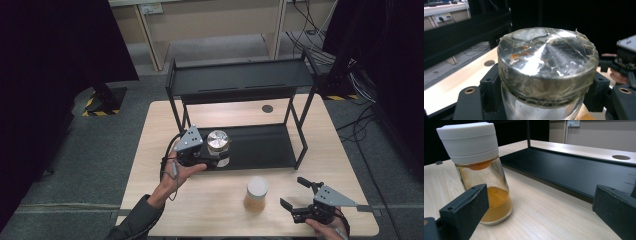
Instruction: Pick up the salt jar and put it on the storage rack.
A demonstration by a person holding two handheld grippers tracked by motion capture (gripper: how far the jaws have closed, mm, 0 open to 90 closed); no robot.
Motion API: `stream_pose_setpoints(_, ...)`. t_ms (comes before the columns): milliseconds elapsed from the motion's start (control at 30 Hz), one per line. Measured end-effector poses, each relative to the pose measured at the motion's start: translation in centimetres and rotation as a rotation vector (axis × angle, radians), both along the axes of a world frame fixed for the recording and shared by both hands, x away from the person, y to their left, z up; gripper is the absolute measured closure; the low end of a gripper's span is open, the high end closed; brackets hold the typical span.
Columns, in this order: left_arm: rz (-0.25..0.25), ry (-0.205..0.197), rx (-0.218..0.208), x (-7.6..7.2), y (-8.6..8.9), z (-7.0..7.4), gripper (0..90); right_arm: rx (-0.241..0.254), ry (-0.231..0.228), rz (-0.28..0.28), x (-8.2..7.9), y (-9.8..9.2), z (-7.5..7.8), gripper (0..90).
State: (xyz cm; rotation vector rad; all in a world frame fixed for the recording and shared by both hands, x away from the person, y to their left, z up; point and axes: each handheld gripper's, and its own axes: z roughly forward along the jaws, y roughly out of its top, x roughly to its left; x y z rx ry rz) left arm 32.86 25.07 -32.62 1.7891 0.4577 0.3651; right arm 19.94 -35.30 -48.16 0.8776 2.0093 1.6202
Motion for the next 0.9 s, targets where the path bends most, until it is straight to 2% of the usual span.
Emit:
stream_pose_setpoints(233,0.006,-0.011,0.004,0.9,-0.2,2.8,30.8,-0.003,0.002,0.002,0.0,0.1,0.0,1.0)
stream_pose_setpoints(267,0.006,-0.011,0.004,0.9,-0.2,2.8,30.8,-0.003,0.002,0.002,0.0,0.1,0.0,1.0)
stream_pose_setpoints(433,-0.003,0.0,-0.005,1.6,-0.2,4.1,30.8,-0.002,0.002,0.002,0.0,0.1,0.0,1.0)
stream_pose_setpoints(733,0.007,0.014,0.013,2.4,-0.2,7.1,30.8,-0.001,0.002,0.001,0.0,0.0,0.0,1.0)
stream_pose_setpoints(900,0.013,0.028,0.007,2.9,-0.1,8.3,30.8,0.0,0.003,0.001,0.0,0.0,0.0,1.0)
